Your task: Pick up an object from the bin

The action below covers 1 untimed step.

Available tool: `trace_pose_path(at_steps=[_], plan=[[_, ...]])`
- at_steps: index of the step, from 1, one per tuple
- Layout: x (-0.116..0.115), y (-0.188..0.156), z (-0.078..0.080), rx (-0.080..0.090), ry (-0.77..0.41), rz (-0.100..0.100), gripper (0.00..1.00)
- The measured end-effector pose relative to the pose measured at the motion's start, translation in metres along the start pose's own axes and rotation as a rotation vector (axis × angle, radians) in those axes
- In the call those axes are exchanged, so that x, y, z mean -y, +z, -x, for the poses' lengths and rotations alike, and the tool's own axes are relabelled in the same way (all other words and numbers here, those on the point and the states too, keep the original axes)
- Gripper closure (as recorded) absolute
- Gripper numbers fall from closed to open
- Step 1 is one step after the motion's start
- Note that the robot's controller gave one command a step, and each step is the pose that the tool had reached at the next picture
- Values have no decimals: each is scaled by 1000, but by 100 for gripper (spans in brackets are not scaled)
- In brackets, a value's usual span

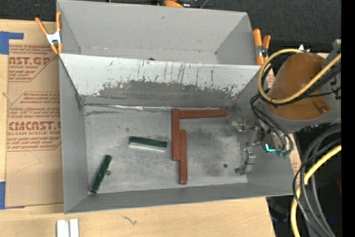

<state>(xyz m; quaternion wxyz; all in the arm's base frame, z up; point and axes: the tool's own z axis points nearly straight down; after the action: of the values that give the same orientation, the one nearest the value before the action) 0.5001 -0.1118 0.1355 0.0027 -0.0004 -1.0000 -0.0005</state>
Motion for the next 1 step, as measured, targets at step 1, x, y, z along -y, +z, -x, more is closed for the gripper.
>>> trace_pose_path(at_steps=[1], plan=[[-68,67,95,14,50,2,0]])
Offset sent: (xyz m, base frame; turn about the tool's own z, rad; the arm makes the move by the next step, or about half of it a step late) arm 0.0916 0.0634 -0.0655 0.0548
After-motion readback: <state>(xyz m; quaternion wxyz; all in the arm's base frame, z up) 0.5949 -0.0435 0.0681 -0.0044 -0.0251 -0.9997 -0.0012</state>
